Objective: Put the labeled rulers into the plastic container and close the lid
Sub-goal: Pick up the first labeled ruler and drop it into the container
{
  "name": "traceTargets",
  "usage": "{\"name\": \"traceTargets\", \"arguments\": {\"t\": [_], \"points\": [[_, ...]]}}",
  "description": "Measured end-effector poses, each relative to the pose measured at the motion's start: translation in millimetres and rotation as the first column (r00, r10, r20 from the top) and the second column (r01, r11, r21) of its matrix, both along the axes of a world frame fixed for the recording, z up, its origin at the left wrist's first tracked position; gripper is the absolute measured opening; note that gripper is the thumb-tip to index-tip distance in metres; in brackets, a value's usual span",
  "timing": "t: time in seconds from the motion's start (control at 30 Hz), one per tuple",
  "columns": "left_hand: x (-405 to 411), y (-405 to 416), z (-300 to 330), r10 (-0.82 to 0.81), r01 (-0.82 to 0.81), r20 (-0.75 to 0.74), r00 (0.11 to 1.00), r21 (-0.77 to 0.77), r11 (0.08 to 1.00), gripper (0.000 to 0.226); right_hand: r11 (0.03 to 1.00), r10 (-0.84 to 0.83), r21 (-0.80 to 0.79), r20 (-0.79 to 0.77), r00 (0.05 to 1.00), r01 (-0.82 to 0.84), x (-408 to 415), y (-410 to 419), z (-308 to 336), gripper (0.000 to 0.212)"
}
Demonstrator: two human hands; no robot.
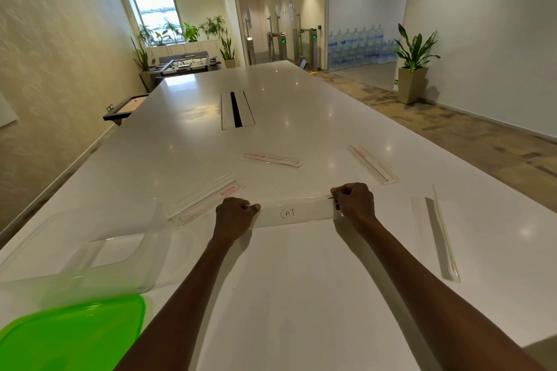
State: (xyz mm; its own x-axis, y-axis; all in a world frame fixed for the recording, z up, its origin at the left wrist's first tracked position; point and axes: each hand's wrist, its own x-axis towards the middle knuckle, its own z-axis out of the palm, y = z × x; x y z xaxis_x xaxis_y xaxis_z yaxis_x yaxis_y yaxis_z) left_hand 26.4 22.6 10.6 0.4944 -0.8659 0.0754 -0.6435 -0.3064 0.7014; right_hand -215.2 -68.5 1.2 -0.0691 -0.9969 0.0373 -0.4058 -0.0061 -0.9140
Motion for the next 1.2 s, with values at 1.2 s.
{"name": "traceTargets", "arguments": {"t": [1.2], "points": [[22, -21, 16, -0.357, 0.279, 0.383, 0.852, 0.245, 0.929, 0.049, 0.831, 0.412, 0.023, -0.697, 0.587, -0.556, -9, -10, 24, 0.043]]}}
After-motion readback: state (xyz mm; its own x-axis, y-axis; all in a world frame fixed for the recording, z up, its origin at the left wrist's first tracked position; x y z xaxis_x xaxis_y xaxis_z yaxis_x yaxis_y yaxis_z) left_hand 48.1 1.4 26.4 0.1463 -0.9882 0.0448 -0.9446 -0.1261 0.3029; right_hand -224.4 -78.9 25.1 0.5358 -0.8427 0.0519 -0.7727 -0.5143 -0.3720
